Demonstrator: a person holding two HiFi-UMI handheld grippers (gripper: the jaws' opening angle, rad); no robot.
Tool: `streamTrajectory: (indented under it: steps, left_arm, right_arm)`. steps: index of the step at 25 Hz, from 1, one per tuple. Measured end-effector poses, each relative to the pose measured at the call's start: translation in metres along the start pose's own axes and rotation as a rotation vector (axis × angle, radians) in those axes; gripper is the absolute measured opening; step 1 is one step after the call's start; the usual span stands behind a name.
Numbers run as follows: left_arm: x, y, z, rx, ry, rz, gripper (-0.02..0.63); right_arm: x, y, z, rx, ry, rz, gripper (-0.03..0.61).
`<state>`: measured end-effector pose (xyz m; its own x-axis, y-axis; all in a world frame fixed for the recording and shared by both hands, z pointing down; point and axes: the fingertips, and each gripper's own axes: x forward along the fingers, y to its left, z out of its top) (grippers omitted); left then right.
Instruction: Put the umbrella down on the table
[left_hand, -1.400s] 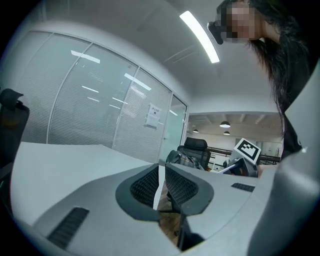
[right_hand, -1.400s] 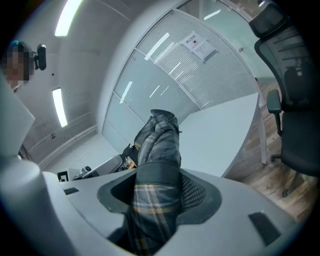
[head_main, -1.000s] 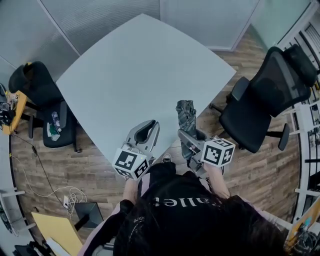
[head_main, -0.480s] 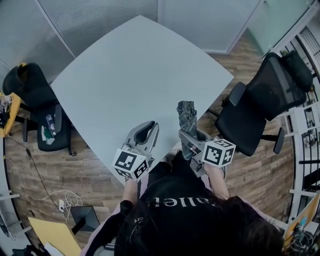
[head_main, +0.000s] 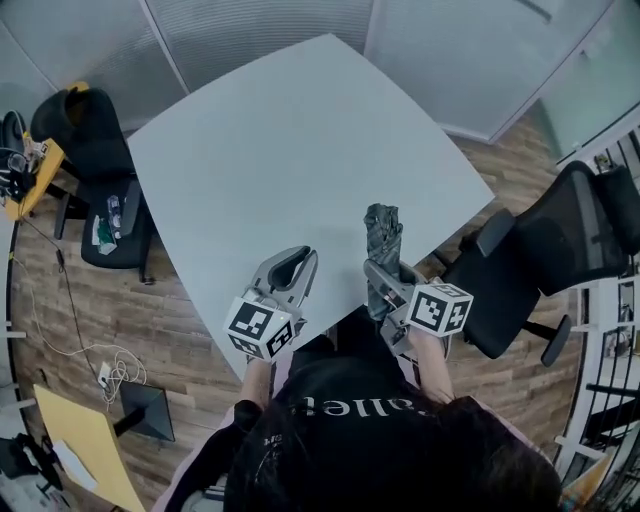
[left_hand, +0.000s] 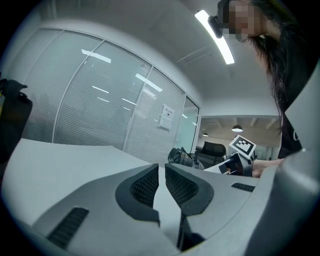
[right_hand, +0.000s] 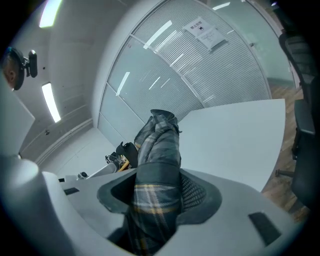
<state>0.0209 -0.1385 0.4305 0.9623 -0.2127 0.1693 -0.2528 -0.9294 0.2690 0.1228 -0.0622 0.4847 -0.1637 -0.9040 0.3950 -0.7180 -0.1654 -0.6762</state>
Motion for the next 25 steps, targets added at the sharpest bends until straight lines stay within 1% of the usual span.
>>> streamTrajectory:
  steps: [4, 11, 20, 25]
  left_arm:
    - [0.014, 0.01, 0.008, -0.009, -0.008, 0.074, 0.057]
    - [0.041, 0.019, 0.021, -0.015, -0.018, 0.178, 0.058]
    - [0.052, 0.023, 0.025, -0.031, -0.028, 0.308, 0.057]
    - [0.051, 0.029, 0.028, -0.031, -0.025, 0.367, 0.057]
  right_arm:
    - [0.018, -0.011, 0.016, -0.015, 0.06, 0.043, 0.232]
    - [0.043, -0.03, 0.051, -0.052, 0.146, 0.105, 0.232]
    - [0.066, -0.056, 0.076, -0.094, 0.227, 0.151, 0.232]
    - [0.097, -0.075, 0.088, -0.146, 0.288, 0.159, 0.232]
